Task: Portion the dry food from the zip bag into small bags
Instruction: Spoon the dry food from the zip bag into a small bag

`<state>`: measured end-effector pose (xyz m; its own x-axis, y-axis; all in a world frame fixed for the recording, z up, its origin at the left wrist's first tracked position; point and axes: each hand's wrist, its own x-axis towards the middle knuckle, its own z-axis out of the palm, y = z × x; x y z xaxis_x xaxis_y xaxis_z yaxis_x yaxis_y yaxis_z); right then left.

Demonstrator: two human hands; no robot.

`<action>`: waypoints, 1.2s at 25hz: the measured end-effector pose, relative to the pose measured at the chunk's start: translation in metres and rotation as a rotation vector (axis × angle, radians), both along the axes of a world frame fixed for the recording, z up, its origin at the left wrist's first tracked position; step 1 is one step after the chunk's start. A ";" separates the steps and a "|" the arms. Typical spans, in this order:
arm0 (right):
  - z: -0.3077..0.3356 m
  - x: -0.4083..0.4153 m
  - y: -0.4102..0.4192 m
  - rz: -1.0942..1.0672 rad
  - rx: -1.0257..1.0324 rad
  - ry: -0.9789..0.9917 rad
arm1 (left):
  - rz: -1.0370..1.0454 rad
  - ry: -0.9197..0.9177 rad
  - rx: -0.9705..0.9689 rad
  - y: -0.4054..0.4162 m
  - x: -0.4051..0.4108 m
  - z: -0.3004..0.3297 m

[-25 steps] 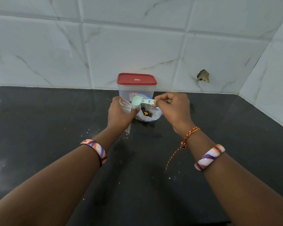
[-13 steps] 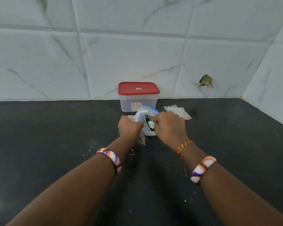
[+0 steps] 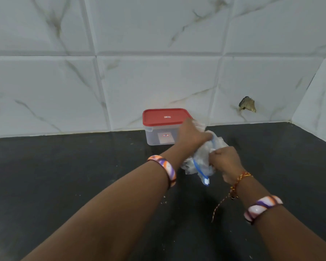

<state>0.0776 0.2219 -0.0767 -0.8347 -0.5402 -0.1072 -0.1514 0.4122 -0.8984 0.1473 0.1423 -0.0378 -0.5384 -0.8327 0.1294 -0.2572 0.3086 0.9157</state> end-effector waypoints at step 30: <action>0.017 0.021 0.052 0.000 -0.257 -0.213 | 0.212 -0.079 -0.195 0.030 0.096 -0.037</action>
<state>0.0990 0.2735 -0.0601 -0.8083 -0.5721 -0.1392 0.0506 0.1679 -0.9845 0.2438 0.1720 -0.0753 -0.3696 -0.8911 0.2632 -0.4026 0.4088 0.8190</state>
